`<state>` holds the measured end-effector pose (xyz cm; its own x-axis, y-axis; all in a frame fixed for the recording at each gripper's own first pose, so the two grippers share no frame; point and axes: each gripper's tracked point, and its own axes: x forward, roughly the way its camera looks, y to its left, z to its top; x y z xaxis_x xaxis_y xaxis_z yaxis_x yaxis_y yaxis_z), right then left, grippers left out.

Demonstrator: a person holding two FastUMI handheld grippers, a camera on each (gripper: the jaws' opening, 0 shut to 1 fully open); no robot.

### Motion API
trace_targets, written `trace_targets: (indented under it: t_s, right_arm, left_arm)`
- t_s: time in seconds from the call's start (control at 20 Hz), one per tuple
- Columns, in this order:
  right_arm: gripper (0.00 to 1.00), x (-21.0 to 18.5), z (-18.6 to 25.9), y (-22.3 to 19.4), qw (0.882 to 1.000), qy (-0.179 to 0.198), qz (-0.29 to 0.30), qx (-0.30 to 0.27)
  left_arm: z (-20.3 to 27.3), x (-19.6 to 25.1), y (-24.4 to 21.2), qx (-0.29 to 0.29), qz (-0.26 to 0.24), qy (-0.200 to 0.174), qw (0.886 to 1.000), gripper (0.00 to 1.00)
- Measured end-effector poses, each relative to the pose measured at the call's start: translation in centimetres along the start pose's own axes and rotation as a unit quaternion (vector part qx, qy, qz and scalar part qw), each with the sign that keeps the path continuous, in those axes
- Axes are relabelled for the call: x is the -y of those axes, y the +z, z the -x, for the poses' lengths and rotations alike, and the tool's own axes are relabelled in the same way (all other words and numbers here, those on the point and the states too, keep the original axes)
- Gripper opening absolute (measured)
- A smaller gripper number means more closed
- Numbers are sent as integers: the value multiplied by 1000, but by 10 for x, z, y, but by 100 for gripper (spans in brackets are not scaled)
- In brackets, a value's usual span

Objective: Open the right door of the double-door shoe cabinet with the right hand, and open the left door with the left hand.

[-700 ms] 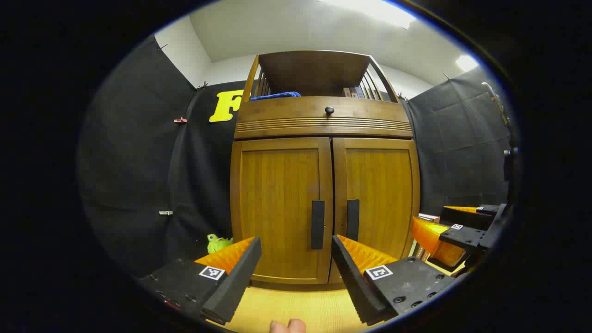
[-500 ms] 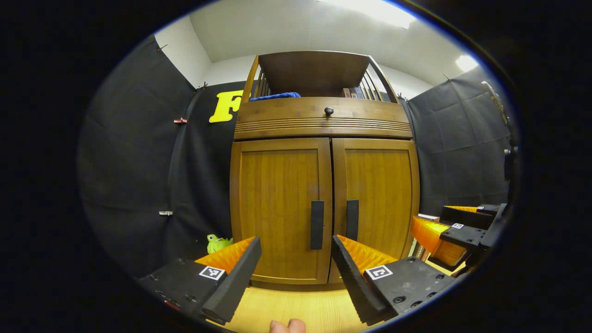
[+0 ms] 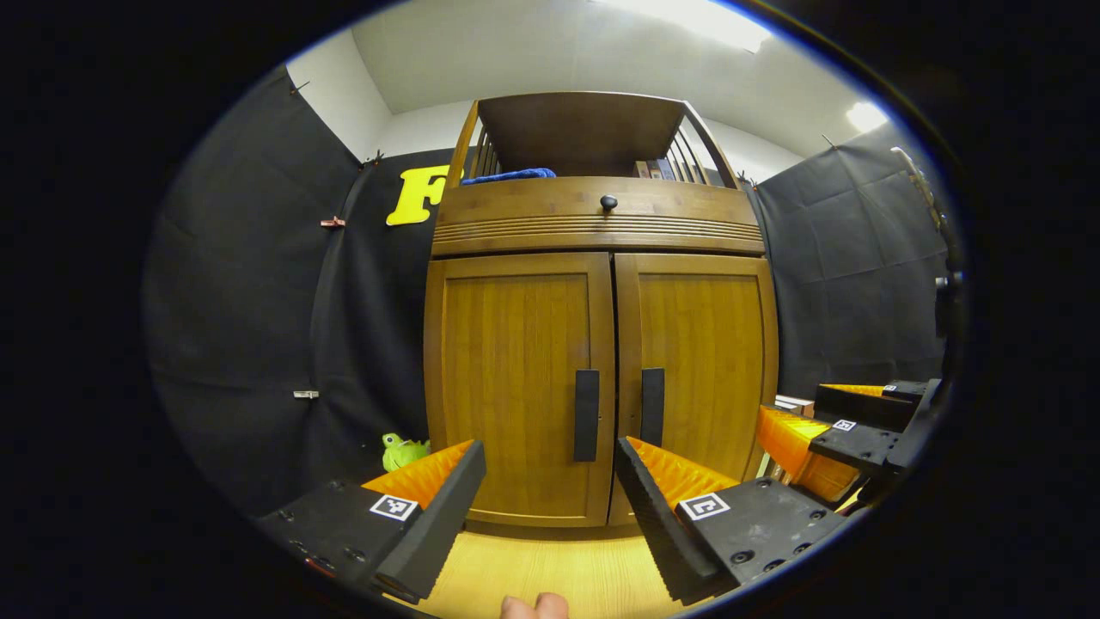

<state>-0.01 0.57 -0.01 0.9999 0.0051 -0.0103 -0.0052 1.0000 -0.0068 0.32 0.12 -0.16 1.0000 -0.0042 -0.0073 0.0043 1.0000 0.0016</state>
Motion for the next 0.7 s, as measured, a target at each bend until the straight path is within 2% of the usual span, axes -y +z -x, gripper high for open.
trace_targets:
  t_s: [0.4,0.7]
  right_arm:
    - [98,-4,-11,-13,1000,-5,9,1]
    - [98,-50,-52,-39,999,34,10,-13]
  left_arm:
    - [4,-11,-7,-1,-5,12,1000,93]
    - [19,-19,-33,-8,-14,25,1000,95]
